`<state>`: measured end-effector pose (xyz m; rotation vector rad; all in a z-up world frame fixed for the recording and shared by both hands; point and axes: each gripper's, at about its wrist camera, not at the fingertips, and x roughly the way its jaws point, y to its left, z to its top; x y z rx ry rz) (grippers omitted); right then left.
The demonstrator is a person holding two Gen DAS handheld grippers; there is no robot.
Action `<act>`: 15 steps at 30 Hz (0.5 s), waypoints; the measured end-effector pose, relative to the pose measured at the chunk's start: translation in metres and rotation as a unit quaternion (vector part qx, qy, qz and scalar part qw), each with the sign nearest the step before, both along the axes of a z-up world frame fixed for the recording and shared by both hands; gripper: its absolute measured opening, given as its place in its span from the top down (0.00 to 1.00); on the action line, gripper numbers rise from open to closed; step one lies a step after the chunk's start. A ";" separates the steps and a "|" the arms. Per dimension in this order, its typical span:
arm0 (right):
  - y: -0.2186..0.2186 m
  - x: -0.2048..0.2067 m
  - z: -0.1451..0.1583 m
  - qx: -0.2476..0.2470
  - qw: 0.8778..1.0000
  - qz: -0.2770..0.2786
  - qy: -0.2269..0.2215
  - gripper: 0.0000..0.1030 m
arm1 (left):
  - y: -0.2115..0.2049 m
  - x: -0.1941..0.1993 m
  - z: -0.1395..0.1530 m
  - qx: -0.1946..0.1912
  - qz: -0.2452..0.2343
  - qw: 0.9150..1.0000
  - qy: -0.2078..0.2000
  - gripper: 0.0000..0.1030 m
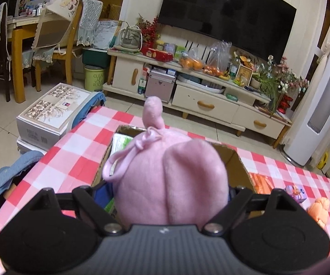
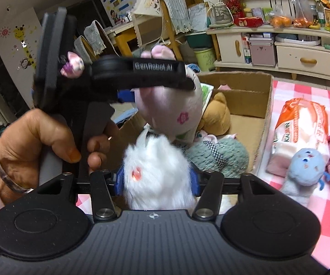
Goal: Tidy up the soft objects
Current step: 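Carry ball and bunny over the cardboard box and open both tools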
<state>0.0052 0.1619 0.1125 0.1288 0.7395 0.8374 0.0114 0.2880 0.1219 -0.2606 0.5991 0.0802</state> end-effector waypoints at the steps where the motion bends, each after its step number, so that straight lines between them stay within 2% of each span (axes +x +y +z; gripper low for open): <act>1: 0.002 -0.001 0.000 -0.001 1.000 0.001 0.000 0.30 | 0.000 -0.001 0.002 0.000 0.001 1.000 -0.006 0.12; 2: 0.003 -0.002 -0.001 -0.002 1.000 0.000 -0.001 0.30 | 0.001 -0.003 0.004 0.000 0.002 1.000 -0.013 0.09; 4: 0.001 -0.006 0.000 -0.002 1.000 -0.003 -0.002 0.18 | 0.000 -0.007 0.009 -0.003 0.001 1.000 -0.025 0.03; 6: -0.001 -0.010 0.002 -0.001 1.000 -0.009 -0.010 0.10 | 0.000 -0.009 0.012 -0.005 -0.003 0.999 -0.038 0.02; 9: -0.008 -0.018 0.009 0.000 0.999 -0.015 -0.028 0.04 | -0.005 -0.011 0.014 -0.002 -0.013 0.999 -0.046 0.02; 15: -0.023 -0.031 0.018 -0.009 0.998 -0.034 -0.057 0.04 | -0.014 -0.012 0.013 0.008 -0.024 0.999 -0.045 0.02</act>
